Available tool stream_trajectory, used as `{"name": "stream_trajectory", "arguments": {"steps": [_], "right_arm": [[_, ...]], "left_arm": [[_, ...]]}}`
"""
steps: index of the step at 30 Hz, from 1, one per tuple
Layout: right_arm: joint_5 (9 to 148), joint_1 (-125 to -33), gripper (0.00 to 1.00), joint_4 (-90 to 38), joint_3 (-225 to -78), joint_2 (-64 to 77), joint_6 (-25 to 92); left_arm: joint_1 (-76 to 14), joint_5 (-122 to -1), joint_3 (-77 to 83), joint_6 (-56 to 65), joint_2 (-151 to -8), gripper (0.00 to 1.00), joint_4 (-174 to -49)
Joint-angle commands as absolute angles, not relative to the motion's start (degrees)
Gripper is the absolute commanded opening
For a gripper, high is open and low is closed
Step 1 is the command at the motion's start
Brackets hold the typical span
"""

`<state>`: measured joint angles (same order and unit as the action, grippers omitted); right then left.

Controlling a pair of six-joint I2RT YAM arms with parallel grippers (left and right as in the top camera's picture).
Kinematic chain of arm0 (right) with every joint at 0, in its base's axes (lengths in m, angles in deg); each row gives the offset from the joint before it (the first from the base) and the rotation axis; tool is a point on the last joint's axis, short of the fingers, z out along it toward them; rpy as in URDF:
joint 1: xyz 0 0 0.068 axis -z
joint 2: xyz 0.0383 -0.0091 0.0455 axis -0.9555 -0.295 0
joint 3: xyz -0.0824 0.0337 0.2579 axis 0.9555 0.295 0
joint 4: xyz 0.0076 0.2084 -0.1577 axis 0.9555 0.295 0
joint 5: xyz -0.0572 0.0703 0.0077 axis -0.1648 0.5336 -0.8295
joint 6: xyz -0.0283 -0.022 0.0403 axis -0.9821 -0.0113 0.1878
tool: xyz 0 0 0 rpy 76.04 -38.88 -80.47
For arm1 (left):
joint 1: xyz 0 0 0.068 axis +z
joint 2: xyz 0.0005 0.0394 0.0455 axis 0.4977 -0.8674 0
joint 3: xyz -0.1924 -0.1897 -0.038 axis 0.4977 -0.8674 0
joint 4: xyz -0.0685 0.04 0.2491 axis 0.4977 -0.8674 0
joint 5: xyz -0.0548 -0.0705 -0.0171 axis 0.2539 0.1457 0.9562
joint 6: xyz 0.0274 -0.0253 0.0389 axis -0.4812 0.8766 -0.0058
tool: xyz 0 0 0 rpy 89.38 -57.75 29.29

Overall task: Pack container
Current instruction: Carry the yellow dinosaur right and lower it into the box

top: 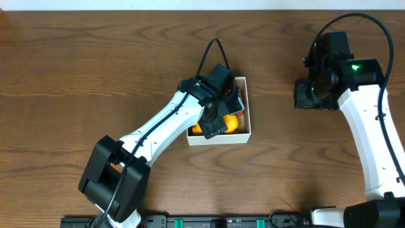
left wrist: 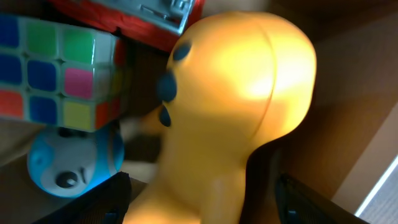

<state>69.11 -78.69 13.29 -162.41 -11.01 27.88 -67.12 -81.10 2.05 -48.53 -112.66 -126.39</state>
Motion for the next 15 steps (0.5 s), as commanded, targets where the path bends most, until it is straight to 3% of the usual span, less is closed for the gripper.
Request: {"name": "stream_trajectory", "arguments": {"steps": [1, 3, 10, 15], "right_arm": [[69.3, -78.5, 0.01, 13.4, -162.1, -11.2, 27.6], [69.3, -78.5, 0.01, 13.4, -162.1, -11.2, 27.6], [69.3, -78.5, 0.01, 13.3, -162.1, -11.2, 27.6], [69.3, -78.5, 0.02, 13.2, -162.1, -11.2, 27.4]], "left_arm": [[-67.2, -80.3, 2.1, -48.5, -112.3, 0.78, -126.7], [-67.2, -80.4, 2.2, -48.5, -111.9, 0.84, -126.7], [-67.2, -82.1, 2.8, -48.5, -106.8, 0.85, -126.7], [-67.2, -86.0, 2.8, -48.3, -98.5, 0.94, -126.7]]}}
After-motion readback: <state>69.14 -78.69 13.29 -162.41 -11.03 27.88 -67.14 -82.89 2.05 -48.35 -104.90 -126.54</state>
